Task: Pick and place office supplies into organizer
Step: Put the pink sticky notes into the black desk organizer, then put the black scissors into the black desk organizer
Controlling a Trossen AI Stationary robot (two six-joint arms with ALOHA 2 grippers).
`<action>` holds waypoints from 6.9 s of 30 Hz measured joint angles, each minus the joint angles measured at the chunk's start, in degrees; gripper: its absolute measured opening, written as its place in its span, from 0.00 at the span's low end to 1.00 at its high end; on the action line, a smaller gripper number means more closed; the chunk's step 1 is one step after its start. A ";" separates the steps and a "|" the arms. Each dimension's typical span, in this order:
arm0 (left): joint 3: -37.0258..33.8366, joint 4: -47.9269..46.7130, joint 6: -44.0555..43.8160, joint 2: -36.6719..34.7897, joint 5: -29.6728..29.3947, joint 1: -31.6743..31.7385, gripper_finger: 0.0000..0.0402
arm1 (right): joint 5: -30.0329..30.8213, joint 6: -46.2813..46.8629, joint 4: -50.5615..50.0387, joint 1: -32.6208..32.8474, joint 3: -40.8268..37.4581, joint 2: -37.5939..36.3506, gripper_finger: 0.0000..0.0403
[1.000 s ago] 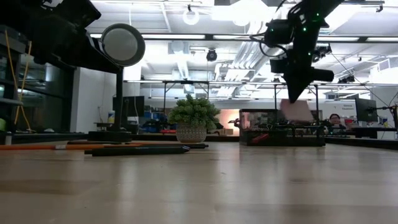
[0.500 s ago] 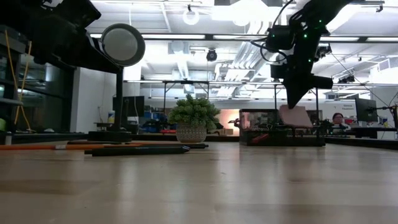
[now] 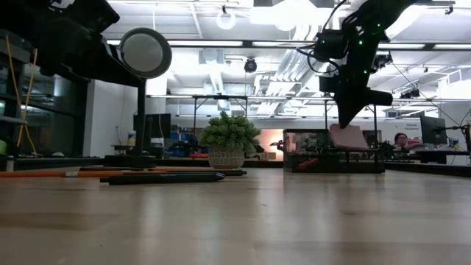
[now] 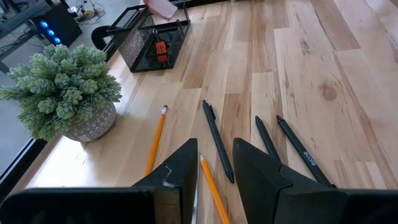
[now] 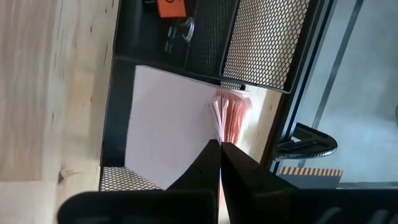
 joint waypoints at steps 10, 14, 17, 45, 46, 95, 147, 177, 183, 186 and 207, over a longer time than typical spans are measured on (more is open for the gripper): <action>0.00 -0.02 0.00 0.00 0.00 0.01 0.22 | 1.80 0.62 -0.30 -0.44 0.00 5.89 0.00; 0.00 -0.04 0.00 -0.01 0.00 0.02 0.22 | 1.80 0.87 -0.56 -1.45 0.00 7.78 0.00; 0.00 -0.04 0.00 0.00 0.00 0.01 0.22 | 0.67 0.87 -0.53 -1.51 0.00 8.64 0.00; 0.00 -0.07 0.00 0.01 0.00 0.00 0.22 | -0.04 4.09 -0.72 -1.41 0.02 9.09 0.20; 0.00 -0.05 0.00 0.01 -0.01 0.01 0.22 | 0.38 4.09 -0.73 -1.27 0.02 9.09 0.21; 0.00 -0.09 4.55 0.01 -8.00 0.00 0.22 | -23.42 41.51 13.00 34.70 9.16 9.04 0.14; 11.67 -30.56 -10.35 17.16 21.00 23.83 0.35 | -23.52 35.74 41.10 49.70 -3.76 9.02 0.09; 11.67 -28.01 -10.89 27.34 23.12 25.92 0.38 | -24.85 35.59 42.42 49.70 -3.76 9.02 0.09; 11.95 -24.61 -8.22 30.57 22.77 25.92 0.39 | -25.04 35.61 42.47 49.70 -3.76 9.02 0.08; 11.93 -24.66 -8.08 30.83 22.49 25.90 0.39 | -25.04 35.61 42.46 49.70 -3.76 9.02 0.08; 11.65 -19.46 -2.96 30.99 24.41 25.92 0.39 | -25.07 35.74 42.36 49.70 -3.74 9.02 0.09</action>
